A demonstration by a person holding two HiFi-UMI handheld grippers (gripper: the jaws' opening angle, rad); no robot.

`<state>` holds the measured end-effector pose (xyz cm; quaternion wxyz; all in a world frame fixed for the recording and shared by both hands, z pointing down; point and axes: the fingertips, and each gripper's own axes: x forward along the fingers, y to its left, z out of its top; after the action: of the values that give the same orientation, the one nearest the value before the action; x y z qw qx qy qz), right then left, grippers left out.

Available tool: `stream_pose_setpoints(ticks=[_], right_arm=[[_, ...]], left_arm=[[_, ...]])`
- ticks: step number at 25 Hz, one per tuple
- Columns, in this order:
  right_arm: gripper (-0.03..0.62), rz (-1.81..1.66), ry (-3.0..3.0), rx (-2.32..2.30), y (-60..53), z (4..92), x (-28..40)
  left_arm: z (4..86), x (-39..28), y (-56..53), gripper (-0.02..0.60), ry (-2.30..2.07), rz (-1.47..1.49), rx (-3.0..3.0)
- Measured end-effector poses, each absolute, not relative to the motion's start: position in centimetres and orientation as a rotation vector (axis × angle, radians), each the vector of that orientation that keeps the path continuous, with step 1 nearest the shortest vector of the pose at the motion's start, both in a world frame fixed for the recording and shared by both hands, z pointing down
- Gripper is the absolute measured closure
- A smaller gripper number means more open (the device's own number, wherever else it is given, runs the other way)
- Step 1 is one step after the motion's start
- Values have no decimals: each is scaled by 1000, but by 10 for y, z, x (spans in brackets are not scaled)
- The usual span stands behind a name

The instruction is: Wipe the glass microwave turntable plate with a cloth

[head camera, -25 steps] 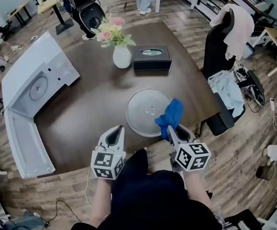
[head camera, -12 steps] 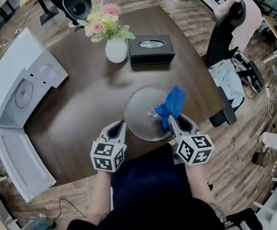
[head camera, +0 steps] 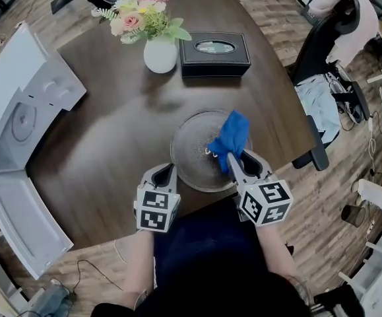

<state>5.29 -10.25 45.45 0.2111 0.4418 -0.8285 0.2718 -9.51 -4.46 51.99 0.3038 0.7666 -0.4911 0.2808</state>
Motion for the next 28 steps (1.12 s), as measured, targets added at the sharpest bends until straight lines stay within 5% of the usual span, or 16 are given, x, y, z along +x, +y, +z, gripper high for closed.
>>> stream_pose_setpoints(ticks=[28], right_arm=[[516, 552, -2247, 486, -118, 522, -93]], left_arm=[[546, -94, -44, 580, -1239, 1062, 1860]])
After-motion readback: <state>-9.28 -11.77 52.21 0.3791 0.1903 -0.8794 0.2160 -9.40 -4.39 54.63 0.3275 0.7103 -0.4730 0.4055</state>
